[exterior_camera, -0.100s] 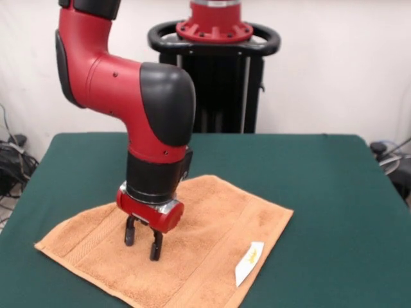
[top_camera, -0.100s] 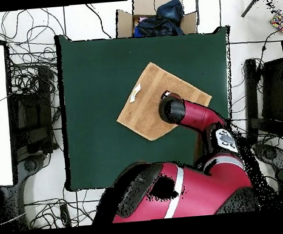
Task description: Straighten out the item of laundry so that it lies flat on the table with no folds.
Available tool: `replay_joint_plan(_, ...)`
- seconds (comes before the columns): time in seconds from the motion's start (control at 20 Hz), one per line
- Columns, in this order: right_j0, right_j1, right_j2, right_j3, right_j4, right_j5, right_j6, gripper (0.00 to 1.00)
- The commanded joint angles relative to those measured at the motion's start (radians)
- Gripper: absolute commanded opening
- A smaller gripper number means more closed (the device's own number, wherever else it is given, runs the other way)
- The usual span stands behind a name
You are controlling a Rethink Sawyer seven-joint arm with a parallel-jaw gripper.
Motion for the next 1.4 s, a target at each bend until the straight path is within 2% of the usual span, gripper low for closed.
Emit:
replay_joint_plan(0.05,-0.043,0.147,0.091,0.042,-0.058,0.230,-0.036,1.00)
replay_joint_plan(0.5,-0.060,0.100,0.061,0.124,-0.083,0.348,-0.045,1.00)
replay_joint_plan(0.85,-0.098,0.054,0.057,0.188,-0.156,0.438,-0.136,1.00)
replay_joint_plan(1.1,-0.139,0.047,0.081,0.228,-0.194,0.433,-0.124,1.00)
replay_joint_plan(1.4,-0.169,0.055,0.105,0.230,-0.230,0.445,-0.123,1.00)
